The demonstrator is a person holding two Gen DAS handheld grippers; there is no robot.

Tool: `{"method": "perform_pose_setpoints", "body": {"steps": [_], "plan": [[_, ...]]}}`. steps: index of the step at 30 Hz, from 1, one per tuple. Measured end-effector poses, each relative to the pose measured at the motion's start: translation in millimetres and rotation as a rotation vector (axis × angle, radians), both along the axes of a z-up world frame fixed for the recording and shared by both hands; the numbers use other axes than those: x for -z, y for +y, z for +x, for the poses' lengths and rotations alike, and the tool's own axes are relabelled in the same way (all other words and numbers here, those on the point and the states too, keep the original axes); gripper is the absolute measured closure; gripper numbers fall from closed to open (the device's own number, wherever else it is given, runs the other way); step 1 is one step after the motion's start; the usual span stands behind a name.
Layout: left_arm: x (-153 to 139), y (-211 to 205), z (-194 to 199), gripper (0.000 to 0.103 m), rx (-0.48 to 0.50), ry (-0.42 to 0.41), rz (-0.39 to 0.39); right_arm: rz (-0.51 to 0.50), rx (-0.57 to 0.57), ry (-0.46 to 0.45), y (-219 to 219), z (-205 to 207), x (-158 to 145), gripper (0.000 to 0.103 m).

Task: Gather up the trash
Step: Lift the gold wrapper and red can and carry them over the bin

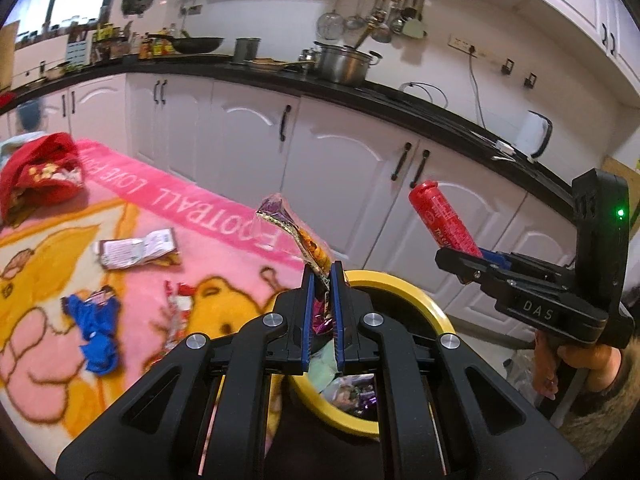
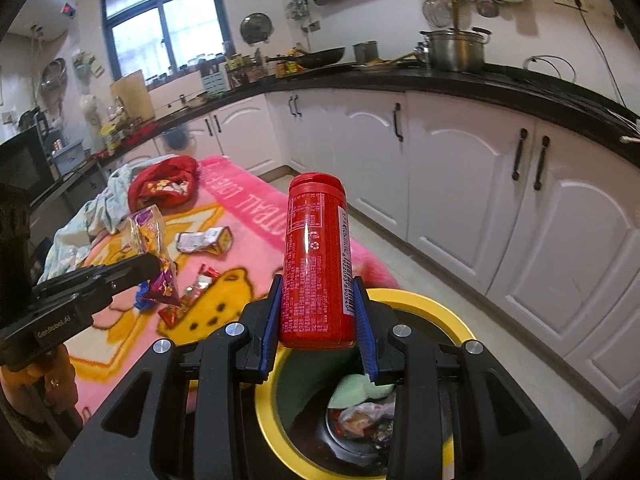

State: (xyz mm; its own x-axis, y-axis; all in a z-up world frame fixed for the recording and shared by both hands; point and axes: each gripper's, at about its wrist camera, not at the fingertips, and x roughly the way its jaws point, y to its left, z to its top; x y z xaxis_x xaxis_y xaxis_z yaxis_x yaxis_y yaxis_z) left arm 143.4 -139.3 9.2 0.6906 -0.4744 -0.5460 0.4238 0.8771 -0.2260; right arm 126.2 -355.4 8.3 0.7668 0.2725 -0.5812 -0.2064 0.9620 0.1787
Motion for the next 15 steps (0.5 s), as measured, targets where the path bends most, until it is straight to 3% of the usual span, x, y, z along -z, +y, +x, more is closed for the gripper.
{"method": "perform_pose_setpoints", "body": {"steps": [15], "plan": [[20.9, -55.9, 18.4, 0.099, 0.109, 0.057, 0.012, 0.006, 0.092, 0.053, -41.7, -10.2, 23.6, 0.071]]}}
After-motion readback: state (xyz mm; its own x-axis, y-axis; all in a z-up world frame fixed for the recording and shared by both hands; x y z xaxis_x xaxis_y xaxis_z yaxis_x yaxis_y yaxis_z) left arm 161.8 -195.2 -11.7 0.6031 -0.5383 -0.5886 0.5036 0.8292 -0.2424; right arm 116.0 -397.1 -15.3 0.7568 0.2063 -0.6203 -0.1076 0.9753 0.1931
